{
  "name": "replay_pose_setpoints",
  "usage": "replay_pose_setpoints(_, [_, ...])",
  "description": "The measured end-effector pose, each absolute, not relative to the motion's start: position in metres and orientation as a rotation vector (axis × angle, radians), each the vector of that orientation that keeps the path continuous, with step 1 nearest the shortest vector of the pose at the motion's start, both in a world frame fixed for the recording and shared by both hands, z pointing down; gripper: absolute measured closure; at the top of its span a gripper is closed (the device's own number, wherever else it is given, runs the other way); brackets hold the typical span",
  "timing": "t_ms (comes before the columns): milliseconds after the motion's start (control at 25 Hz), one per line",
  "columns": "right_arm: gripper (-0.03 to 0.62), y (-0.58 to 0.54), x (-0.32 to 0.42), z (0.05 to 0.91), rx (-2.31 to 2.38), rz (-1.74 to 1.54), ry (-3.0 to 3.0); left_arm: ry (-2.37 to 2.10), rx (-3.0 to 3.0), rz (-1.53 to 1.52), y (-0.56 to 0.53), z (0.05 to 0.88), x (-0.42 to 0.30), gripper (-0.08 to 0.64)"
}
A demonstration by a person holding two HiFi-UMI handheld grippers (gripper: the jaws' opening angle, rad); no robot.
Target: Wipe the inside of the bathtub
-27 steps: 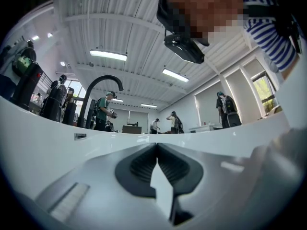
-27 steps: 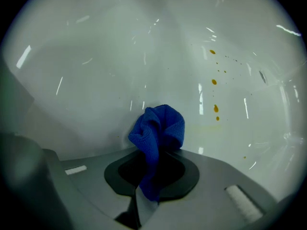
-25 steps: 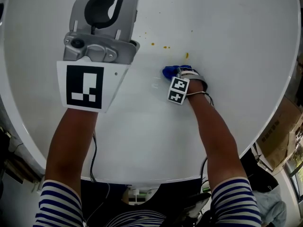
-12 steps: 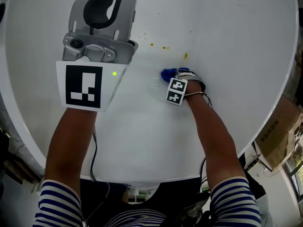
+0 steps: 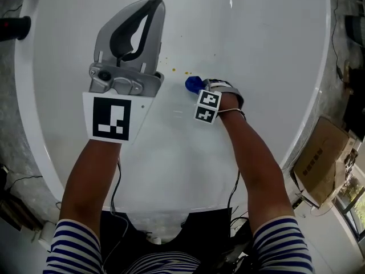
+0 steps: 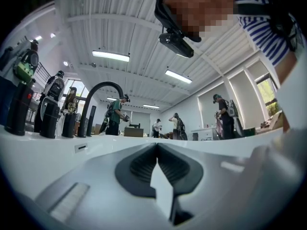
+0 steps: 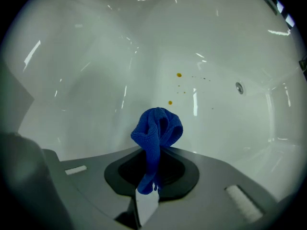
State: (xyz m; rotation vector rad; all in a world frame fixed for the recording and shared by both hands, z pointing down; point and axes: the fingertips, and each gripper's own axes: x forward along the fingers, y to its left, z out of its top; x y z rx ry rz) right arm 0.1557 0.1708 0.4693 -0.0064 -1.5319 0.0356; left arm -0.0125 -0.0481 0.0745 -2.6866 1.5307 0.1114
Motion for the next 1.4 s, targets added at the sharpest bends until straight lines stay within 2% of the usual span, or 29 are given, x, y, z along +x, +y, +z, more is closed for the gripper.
replay_pose_setpoints(360, [0.54, 0.065, 0.176, 0.433, 0.107, -0.051, -1.498, 1.532, -2.691, 0.124, -0.07, 0.056, -0.014, 0.557])
replay_pose_setpoints(760, [0.54, -0.074, 0.199, 0.503, 0.254, -0.123, -1.485, 1.554, -2.698, 0.113, -0.097, 0.155, -0.016, 0.557])
replay_pose_setpoints(1000, [0.54, -0.108, 0.204, 0.534, 0.278, -0.164, -1.468, 1.58, -2.705, 0.092, -0.092, 0.215, -0.022, 0.557])
replay_pose_setpoints(1400, [0.54, -0.12, 0.207, 0.563, 0.28, -0.143, -1.465, 1.586, -2.715, 0.098, -0.1, 0.254, -0.02, 0.557])
